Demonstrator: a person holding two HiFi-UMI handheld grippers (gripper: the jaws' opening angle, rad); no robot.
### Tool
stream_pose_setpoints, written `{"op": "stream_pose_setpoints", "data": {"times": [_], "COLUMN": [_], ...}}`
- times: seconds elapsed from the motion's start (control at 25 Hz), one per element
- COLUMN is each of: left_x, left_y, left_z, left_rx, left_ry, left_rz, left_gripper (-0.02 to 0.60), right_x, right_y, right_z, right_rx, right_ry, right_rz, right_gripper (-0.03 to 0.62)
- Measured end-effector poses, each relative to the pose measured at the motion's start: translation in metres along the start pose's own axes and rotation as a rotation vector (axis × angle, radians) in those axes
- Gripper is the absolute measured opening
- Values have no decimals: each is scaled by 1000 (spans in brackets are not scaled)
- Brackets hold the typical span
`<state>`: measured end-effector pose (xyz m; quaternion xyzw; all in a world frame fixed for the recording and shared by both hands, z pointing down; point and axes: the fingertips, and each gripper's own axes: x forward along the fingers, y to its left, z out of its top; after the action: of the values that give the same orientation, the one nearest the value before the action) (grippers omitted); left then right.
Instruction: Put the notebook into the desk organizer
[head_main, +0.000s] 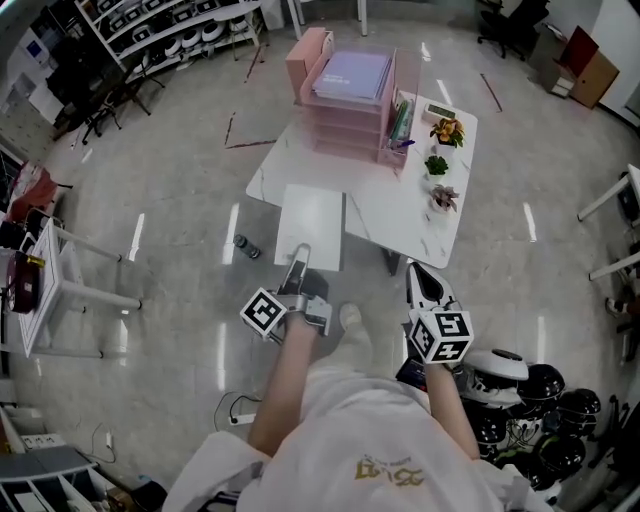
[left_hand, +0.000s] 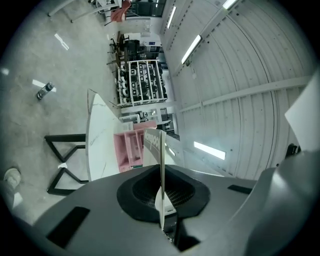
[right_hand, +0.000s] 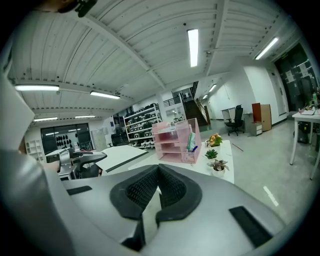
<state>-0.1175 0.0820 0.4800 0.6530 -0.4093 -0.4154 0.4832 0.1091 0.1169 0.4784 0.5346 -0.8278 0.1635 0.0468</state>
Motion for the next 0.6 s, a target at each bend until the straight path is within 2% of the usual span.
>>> {"op": "stream_pose_setpoints", "data": {"times": [0.36,0.6], "left_x": [134,193], "left_y": [25,45], "left_z": [38,53], "left_rx": [-50,-100], "left_ry": [28,48], "left_rz": [-1,2], "left_gripper": [25,25], "right_x": [113,173], "right_y": [-43,-62], "right_z": [45,57], "right_rx": [1,1], "right_ry": [28,58], "right_rz": [-23,-37], "right_gripper": [9,9]}}
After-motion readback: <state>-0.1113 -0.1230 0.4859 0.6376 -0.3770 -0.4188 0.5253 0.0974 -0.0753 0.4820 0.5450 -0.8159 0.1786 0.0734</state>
